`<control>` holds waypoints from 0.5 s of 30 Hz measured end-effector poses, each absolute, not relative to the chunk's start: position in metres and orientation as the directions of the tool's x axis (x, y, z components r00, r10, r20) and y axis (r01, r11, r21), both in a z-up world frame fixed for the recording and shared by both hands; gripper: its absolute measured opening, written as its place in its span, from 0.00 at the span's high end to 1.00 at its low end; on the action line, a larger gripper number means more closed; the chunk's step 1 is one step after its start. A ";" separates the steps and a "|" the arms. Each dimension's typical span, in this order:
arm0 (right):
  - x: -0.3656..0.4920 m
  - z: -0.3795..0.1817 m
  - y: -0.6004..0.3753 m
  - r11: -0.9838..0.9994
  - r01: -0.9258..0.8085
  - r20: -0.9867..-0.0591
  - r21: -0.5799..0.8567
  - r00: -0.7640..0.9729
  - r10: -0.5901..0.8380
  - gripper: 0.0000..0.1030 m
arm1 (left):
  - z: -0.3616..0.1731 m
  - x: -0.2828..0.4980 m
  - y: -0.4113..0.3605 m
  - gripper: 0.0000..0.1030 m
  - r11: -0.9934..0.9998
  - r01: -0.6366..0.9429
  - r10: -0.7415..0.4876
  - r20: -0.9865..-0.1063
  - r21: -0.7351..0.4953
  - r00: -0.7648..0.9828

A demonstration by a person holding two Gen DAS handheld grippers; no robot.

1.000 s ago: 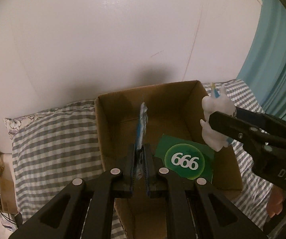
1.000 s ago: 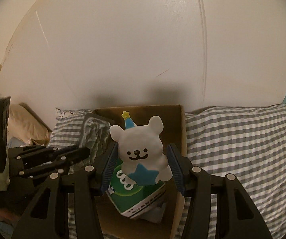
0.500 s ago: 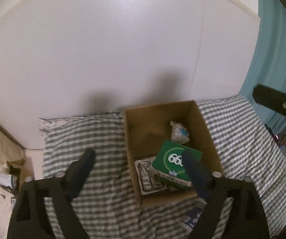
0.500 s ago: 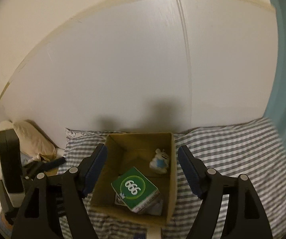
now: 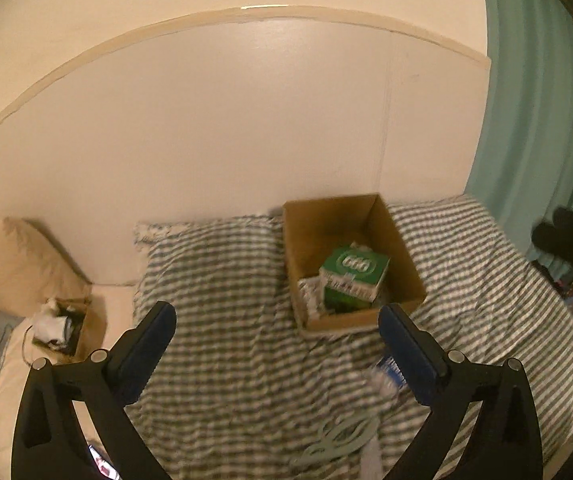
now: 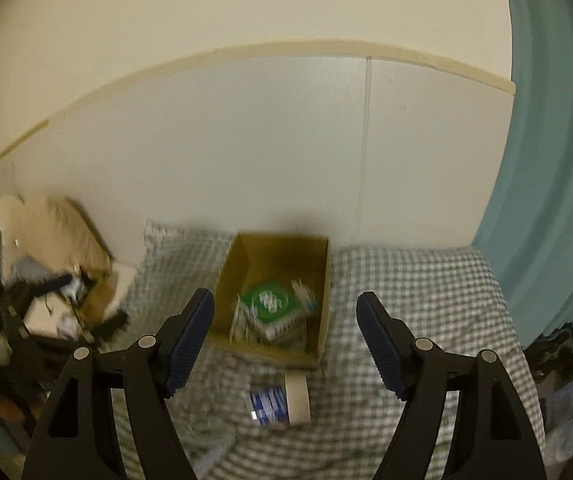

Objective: Organize objects
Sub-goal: 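Grasp the light green scissors with the left gripper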

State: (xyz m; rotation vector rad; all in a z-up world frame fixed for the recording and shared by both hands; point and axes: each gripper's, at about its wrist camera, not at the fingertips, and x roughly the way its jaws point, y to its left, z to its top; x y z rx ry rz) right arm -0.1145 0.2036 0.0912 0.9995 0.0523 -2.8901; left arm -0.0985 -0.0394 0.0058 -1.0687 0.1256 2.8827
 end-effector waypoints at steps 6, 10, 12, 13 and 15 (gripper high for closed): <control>-0.082 0.023 0.208 -0.996 0.083 -0.677 -0.028 -0.735 -0.042 0.29 | -0.049 -0.063 -0.039 0.00 -0.993 -0.062 -0.021 -0.673 0.099 -0.739; -0.069 -0.027 0.214 -1.000 0.023 -0.727 -0.001 -0.686 -0.015 0.29 | -0.102 -0.048 -0.032 0.00 -0.995 -0.060 -0.022 -0.736 0.085 -0.677; -0.068 -0.052 0.217 -0.998 0.008 -0.765 0.054 -0.642 -0.047 0.29 | -0.131 -0.043 -0.023 0.00 -0.990 -0.082 -0.040 -0.780 0.116 -0.624; -0.070 -0.064 0.215 -0.999 -0.001 -0.785 0.051 -0.619 -0.040 0.29 | -0.143 -0.042 -0.018 0.00 -0.986 -0.098 -0.046 -0.796 0.132 -0.604; -0.072 -0.075 0.210 -1.000 0.003 -0.802 0.027 -0.597 -0.023 0.29 | -0.169 -0.042 -0.007 0.00 -0.974 -0.155 -0.056 -0.834 0.167 -0.550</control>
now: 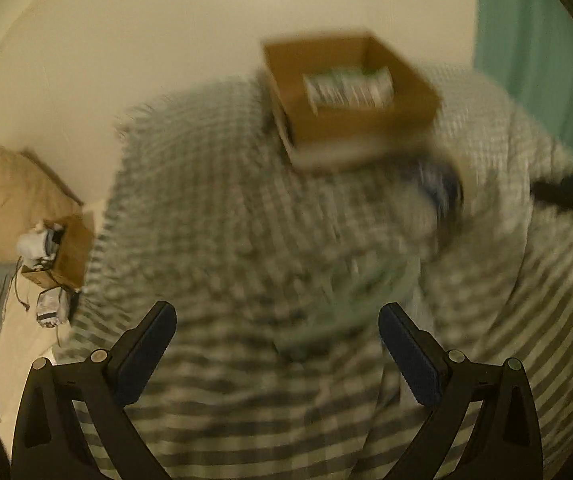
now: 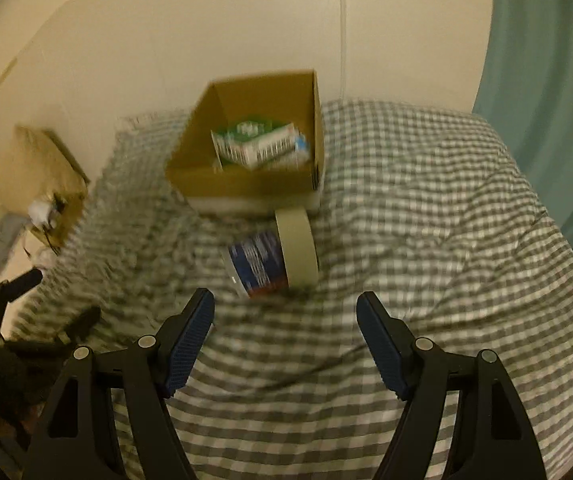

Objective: Organize objects
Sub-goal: 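Grasp the light green scissors with the left gripper, then grasp the white ointment tube with right gripper while left gripper holds the scissors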

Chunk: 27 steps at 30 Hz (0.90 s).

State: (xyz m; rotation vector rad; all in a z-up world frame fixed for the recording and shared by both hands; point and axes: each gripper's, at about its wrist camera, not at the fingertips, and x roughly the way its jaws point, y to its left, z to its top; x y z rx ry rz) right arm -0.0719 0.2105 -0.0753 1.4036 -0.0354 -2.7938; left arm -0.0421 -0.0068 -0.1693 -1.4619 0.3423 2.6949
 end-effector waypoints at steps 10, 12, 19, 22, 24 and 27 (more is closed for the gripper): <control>-0.080 -0.103 0.211 -1.000 0.014 -0.841 -0.002 -0.541 -0.006 0.29 | -0.207 -0.062 0.024 0.01 -0.938 -0.257 -0.051 -0.826 0.232 -0.562; -0.080 -0.107 0.213 -1.000 0.006 -0.847 -0.006 -0.531 0.002 0.29 | -0.212 -0.068 0.026 0.13 -0.939 -0.271 -0.026 -0.833 0.209 -0.552; -0.083 -0.114 0.208 -1.000 -0.001 -0.856 -0.024 -0.516 0.021 0.29 | -0.213 -0.075 0.019 0.79 -0.951 -0.290 0.055 -0.868 0.104 -0.494; -0.085 -0.118 0.197 -1.000 0.019 -0.859 -0.021 -0.513 0.008 0.29 | -0.200 -0.076 0.005 0.87 -0.965 -0.255 0.077 -0.863 0.061 -0.499; -0.086 -0.123 0.184 -0.999 0.045 -0.863 -0.023 -0.505 -0.003 0.29 | -0.190 -0.078 -0.008 0.91 -0.976 -0.213 0.072 -0.862 0.042 -0.501; -0.088 -0.132 0.165 -0.997 0.079 -0.874 -0.013 -0.486 -0.027 0.29 | -0.179 -0.081 -0.026 0.91 -0.985 -0.170 0.077 -0.865 0.010 -0.497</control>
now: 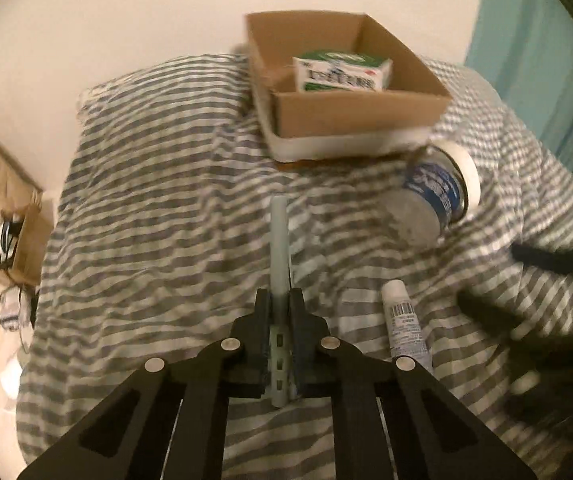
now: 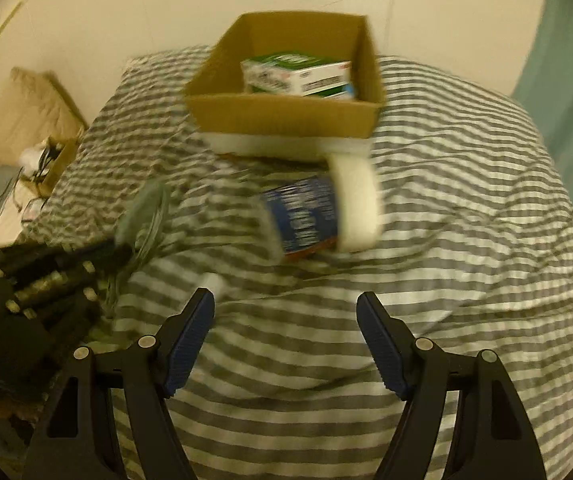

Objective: Organize objects
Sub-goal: 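Grasp the white ointment tube with right gripper while left gripper holds the scissors, then carry the scissors and ointment tube with both grippers over the cardboard box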

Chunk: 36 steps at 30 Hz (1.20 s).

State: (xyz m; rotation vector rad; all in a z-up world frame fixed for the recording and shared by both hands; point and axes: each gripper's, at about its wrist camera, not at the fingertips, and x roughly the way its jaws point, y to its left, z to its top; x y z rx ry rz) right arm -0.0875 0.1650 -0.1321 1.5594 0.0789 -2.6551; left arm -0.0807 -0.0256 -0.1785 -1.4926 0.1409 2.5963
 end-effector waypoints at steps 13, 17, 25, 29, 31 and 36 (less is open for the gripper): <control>-0.094 -0.198 0.089 -0.984 0.164 -0.923 -0.072 -0.384 0.003 0.34 | -0.167 -0.073 -0.065 0.91 -0.991 -0.131 0.097 -0.867 -0.037 -0.489; -0.096 -0.200 0.086 -0.982 0.161 -0.918 -0.096 -0.397 0.024 0.52 | -0.172 -0.075 -0.071 0.91 -0.990 -0.128 0.109 -0.870 -0.054 -0.481; -0.095 -0.181 0.089 -0.980 0.162 -0.877 -0.119 -0.480 0.027 0.77 | -0.154 -0.075 -0.072 0.91 -0.992 -0.107 0.113 -0.838 -0.066 -0.534; -0.092 -0.166 0.090 -0.977 0.168 -0.854 -0.130 -0.520 0.024 0.77 | -0.140 -0.071 -0.067 0.91 -0.990 -0.119 0.134 -0.821 -0.081 -0.556; -0.089 -0.155 0.094 -0.981 0.159 -0.843 -0.113 -0.538 0.010 0.77 | -0.134 -0.068 -0.066 0.91 -0.989 -0.116 0.141 -0.819 -0.091 -0.556; -0.080 -0.114 0.113 -0.991 0.129 -0.805 -0.024 -0.590 -0.057 0.77 | -0.111 -0.068 -0.067 0.91 -0.990 -0.088 0.139 -0.808 -0.108 -0.572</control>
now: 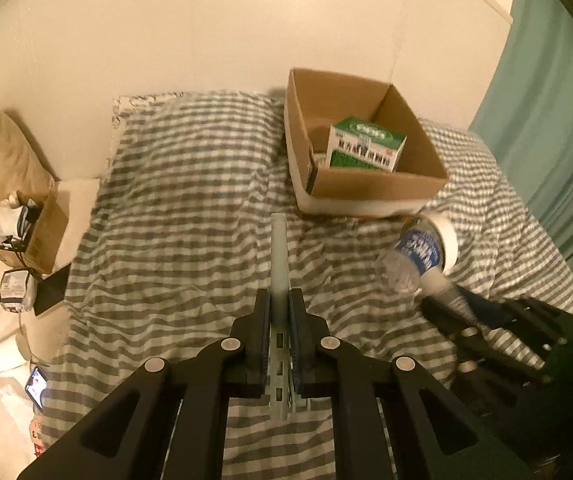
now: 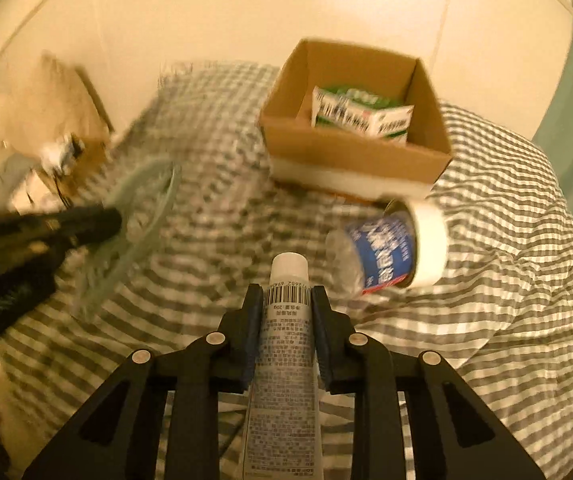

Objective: Organize objects
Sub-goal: 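Carry the scissors and ointment tube with both grippers over the cardboard box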

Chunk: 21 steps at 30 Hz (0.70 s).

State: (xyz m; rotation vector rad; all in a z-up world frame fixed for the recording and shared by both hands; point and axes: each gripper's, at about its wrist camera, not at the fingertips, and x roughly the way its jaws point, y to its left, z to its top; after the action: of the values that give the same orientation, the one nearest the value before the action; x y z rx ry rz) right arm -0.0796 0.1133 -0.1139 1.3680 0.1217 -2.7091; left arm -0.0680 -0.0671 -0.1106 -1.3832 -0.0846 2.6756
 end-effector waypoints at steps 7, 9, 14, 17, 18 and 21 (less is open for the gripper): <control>-0.082 -0.042 0.132 -0.993 0.119 -0.728 0.016 -0.679 -0.093 0.77 | -0.055 -0.082 -0.056 0.91 -0.975 -0.154 0.221 -0.775 -0.160 -0.593; -0.088 -0.021 0.140 -0.992 0.120 -0.710 0.027 -0.696 -0.103 0.77 | -0.036 -0.090 -0.051 0.91 -0.970 -0.174 0.239 -0.763 -0.167 -0.601; -0.110 0.033 0.153 -0.992 0.124 -0.664 0.001 -0.742 -0.093 0.77 | 0.008 -0.117 -0.036 0.91 -0.972 -0.211 0.218 -0.734 -0.104 -0.644; -0.128 0.061 0.161 -0.992 0.124 -0.636 0.014 -0.764 -0.104 0.77 | 0.025 -0.135 -0.031 0.91 -0.971 -0.222 0.215 -0.722 -0.087 -0.658; -0.138 0.071 0.162 -0.992 0.125 -0.626 0.018 -0.772 -0.109 0.77 | 0.031 -0.142 -0.028 0.91 -0.971 -0.222 0.213 -0.717 -0.083 -0.664; -0.159 0.091 0.163 -0.991 0.132 -0.605 0.019 -0.788 -0.117 0.77 | 0.043 -0.170 -0.020 0.91 -0.973 -0.222 0.205 -0.704 -0.069 -0.680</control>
State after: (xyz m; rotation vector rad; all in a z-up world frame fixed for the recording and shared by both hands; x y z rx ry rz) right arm -0.1592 0.1626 0.0910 0.9628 0.0371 -2.8515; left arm -0.1703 -0.0204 0.0434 -1.1204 0.0317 2.6835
